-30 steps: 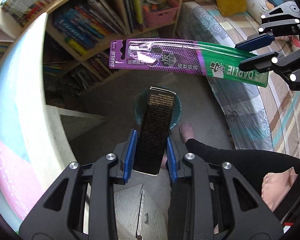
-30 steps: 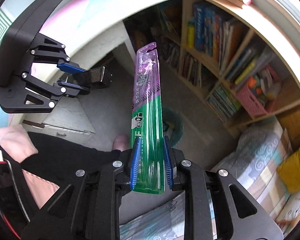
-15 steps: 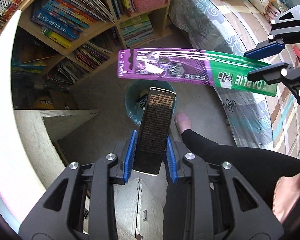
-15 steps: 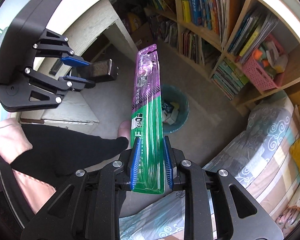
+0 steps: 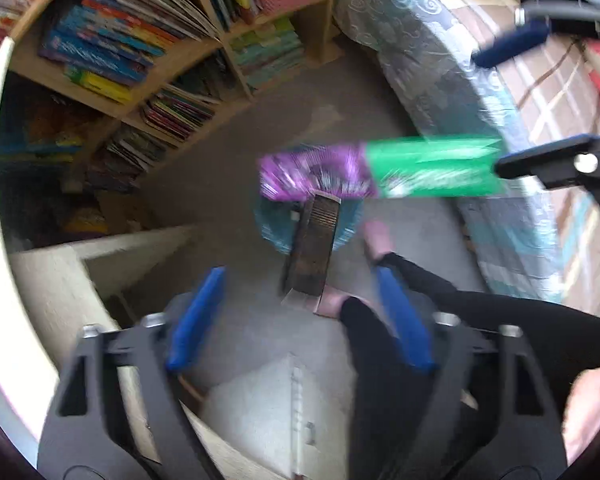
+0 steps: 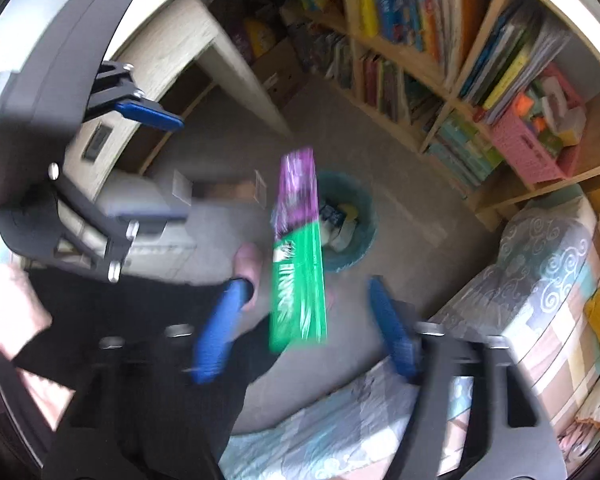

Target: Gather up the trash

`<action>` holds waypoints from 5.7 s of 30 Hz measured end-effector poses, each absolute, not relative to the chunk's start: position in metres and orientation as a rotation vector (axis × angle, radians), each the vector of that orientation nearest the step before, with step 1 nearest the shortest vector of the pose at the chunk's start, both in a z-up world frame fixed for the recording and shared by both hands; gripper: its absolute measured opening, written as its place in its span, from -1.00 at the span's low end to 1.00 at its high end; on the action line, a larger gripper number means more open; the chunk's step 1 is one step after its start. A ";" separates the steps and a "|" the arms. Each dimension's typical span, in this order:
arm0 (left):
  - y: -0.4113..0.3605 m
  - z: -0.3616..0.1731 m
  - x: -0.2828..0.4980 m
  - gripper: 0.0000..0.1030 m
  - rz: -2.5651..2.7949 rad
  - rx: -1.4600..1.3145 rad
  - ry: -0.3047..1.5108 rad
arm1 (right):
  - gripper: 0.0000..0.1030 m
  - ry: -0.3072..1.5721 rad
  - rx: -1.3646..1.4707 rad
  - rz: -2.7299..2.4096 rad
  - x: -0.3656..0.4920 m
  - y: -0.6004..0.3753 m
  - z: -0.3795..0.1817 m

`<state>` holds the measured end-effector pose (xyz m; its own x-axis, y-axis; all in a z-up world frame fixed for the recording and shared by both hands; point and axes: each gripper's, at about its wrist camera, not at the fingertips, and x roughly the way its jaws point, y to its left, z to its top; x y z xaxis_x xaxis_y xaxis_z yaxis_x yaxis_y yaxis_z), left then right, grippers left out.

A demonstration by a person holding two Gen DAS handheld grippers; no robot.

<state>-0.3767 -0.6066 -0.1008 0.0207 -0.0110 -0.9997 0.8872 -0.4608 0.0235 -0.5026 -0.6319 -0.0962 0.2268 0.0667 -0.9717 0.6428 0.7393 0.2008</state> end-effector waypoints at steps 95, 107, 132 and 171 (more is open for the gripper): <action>-0.262 0.038 -0.035 0.87 -0.312 0.257 1.178 | 0.72 1.140 0.000 0.248 -0.114 -0.478 0.038; -0.233 0.034 -0.017 0.87 -0.263 0.243 1.179 | 0.72 1.137 -0.023 0.314 -0.076 -0.441 0.039; -0.234 0.031 -0.010 0.87 -0.279 0.248 1.184 | 0.72 1.148 -0.017 0.320 -0.064 -0.437 0.038; -0.234 0.027 -0.015 0.87 -0.291 0.246 1.186 | 0.72 1.159 -0.020 0.314 -0.067 -0.432 0.037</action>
<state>-0.0150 -0.2335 0.0271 0.3456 -0.0929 -0.9338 0.3491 0.9364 0.0360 -0.0671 -0.4322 0.0369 0.3621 0.2335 -0.9024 -0.2536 0.9563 0.1457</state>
